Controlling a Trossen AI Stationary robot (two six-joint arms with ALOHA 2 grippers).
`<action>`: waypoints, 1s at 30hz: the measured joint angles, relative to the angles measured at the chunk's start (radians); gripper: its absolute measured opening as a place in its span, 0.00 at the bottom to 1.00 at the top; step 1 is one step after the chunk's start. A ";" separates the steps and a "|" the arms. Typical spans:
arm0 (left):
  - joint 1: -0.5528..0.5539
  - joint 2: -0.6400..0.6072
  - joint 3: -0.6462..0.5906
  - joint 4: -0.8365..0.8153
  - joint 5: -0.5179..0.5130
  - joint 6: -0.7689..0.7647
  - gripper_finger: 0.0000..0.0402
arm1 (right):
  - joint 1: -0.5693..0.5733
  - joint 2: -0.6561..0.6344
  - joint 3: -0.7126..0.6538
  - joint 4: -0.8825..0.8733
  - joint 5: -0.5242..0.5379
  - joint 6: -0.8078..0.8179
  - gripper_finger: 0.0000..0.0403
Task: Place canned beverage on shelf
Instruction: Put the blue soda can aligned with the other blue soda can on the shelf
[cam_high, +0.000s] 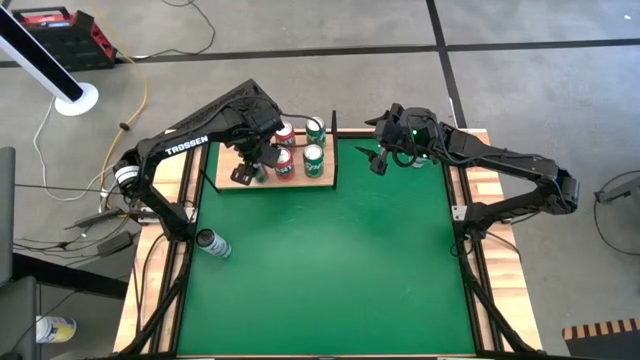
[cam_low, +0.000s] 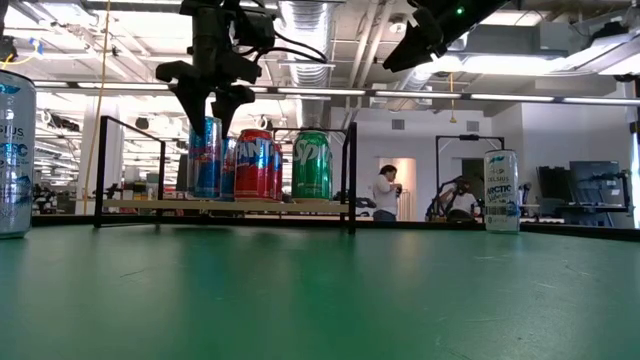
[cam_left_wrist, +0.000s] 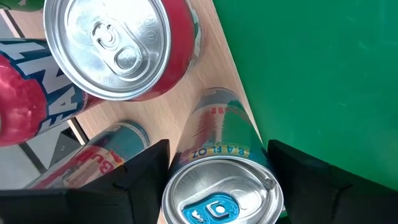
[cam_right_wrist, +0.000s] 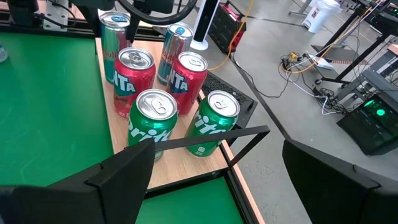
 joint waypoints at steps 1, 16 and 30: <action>0.000 0.000 0.000 0.000 0.000 0.000 0.62 | 0.000 0.000 0.000 0.000 0.000 0.000 0.94; -0.002 0.000 0.000 0.000 -0.055 0.017 0.71 | 0.000 0.000 0.000 0.000 0.000 0.000 0.94; -0.027 0.000 0.000 0.001 -0.079 0.019 0.71 | 0.000 0.000 0.000 0.000 0.000 -0.003 0.94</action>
